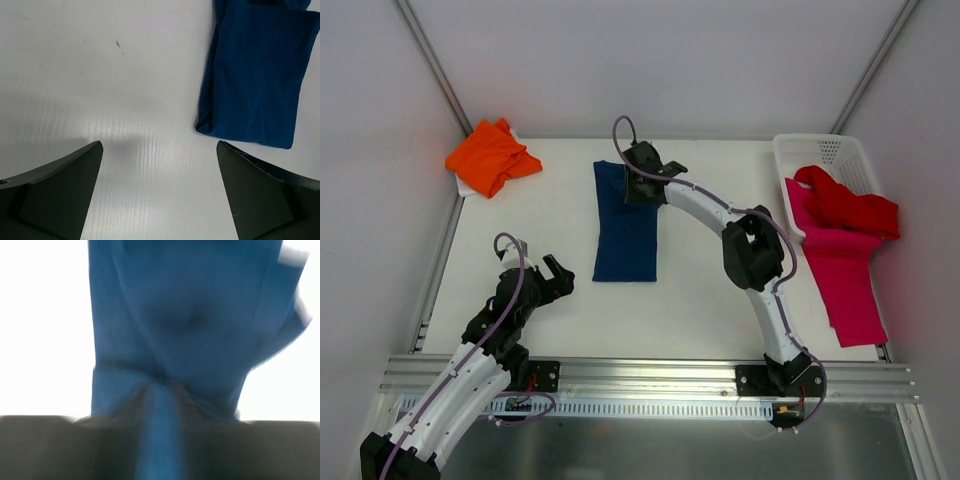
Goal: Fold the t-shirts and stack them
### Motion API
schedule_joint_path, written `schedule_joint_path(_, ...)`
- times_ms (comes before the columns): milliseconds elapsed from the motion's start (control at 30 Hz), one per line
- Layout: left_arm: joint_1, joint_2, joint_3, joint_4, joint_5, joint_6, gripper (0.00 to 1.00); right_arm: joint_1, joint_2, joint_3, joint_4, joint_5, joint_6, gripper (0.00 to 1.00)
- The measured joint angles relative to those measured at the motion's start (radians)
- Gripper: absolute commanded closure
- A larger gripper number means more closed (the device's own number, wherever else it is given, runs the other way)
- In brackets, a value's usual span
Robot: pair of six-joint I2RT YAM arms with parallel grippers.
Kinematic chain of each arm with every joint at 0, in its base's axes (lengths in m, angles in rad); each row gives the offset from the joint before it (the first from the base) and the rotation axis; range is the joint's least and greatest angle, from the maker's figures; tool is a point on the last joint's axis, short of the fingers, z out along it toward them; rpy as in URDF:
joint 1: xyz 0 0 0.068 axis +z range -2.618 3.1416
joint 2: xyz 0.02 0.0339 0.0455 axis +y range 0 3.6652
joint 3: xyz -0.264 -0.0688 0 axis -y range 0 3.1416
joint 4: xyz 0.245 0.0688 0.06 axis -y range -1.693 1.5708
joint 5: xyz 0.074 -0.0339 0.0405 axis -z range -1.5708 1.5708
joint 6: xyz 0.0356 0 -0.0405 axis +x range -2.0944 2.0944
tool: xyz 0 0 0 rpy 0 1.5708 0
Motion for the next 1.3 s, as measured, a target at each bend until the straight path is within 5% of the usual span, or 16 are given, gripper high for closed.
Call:
schedule_joint_path(100, 0.0, 0.002, 0.0, 0.0, 0.0, 0.0, 0.01, -0.039, 0.076, 0.156, -0.006, -0.001, -0.047, 0.17)
schedule_joint_path(167, 0.0, 0.002, 0.0, 0.001, 0.0, 0.0, 0.01, -0.056, 0.111, 0.229, -0.003, -0.001, -0.072, 0.09)
schedule_joint_path(300, 0.0, 0.01, 0.0, 0.002, 0.0, 0.0, 0.01, -0.077, 0.092, 0.201, 0.013, 0.008, -0.097, 0.07)
schedule_joint_path(567, 0.0, 0.081, -0.005, 0.058, 0.071, -0.015, 0.01, -0.03, -0.525, -0.615, 0.101, 0.046, -0.045, 0.07)
schedule_joint_path(767, 0.0, 0.217, -0.064, 0.294, 0.2, -0.041, 0.12, 0.063, -0.884, -0.976, 0.221, 0.06, 0.068, 0.07)
schedule_joint_path(1000, 0.0, 0.565, -0.051, 0.585, 0.314, -0.082, 0.15, 0.087, -0.847, -1.263, 0.439, -0.05, 0.199, 0.07)
schedule_joint_path(1300, 0.0, 0.895, 0.033, 0.883, 0.411, -0.145, 0.2, 0.061, -0.667, -1.273, 0.83, -0.216, 0.289, 0.07)
